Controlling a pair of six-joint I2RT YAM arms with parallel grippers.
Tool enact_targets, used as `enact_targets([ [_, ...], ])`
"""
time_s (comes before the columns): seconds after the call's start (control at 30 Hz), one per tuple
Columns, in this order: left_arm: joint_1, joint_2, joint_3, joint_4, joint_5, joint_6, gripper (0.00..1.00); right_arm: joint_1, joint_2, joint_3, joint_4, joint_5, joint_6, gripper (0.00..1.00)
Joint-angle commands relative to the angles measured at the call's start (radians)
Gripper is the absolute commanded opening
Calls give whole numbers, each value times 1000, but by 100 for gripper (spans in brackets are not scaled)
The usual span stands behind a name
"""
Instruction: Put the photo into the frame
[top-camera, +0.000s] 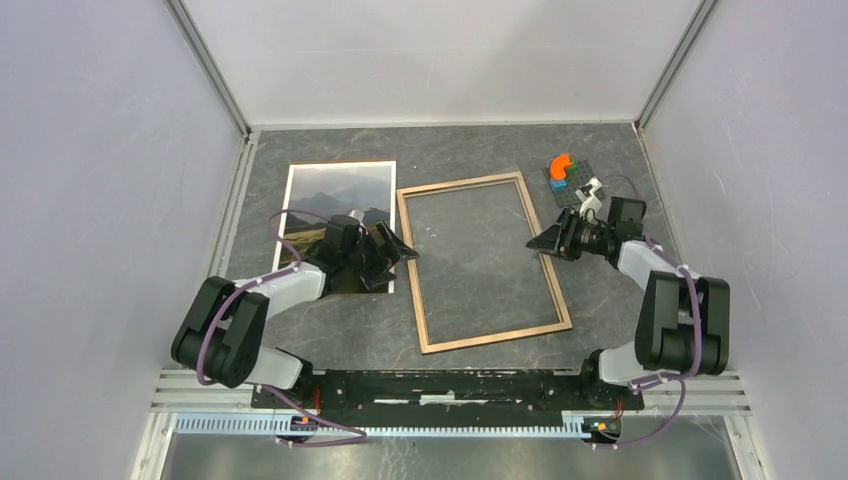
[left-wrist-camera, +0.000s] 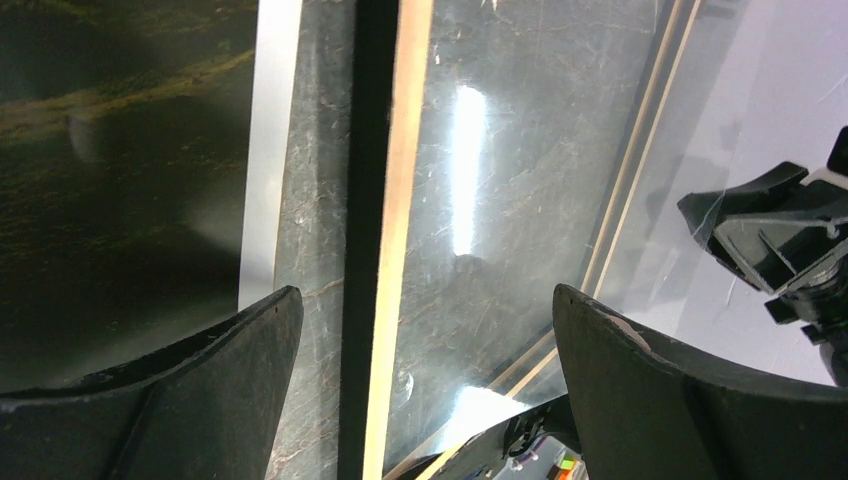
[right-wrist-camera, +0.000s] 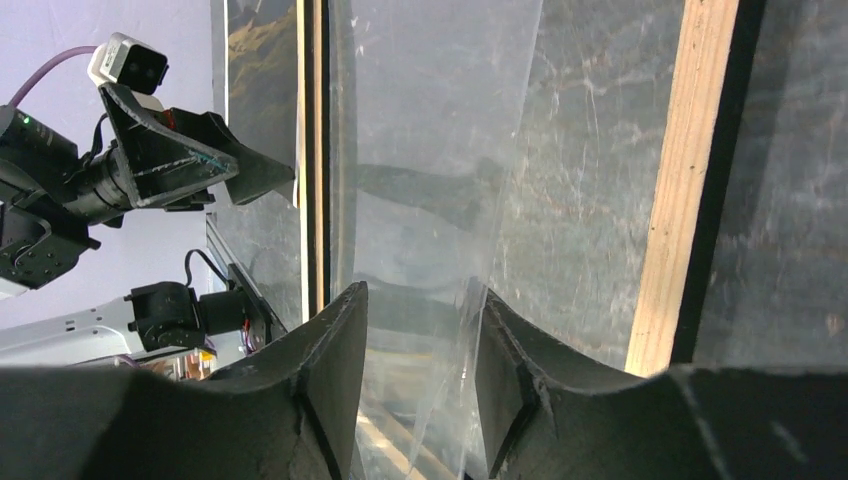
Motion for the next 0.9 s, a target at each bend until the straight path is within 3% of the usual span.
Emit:
enact_targets([
  [0.0, -3, -47, 68, -61, 12, 92, 100, 33, 79, 100, 104, -34, 25, 45],
  [0.2, -2, -74, 120, -159, 9, 185, 100, 65, 129, 151, 86, -15, 30, 29],
  [0.3, 5, -89, 116, -168, 7, 196, 100, 66, 121, 147, 69, -1, 47, 12],
  [0.43, 16, -97, 121, -174, 15, 202, 100, 66, 95, 184, -27, 40, 18, 0],
  [0.67, 41, -115, 162, -223, 11, 235, 100, 84, 5, 295, -183, 71, 21, 0],
  [0.87, 65, -147, 254, -320, -35, 307, 100, 163, -72, 372, -194, 66, 111, 0],
])
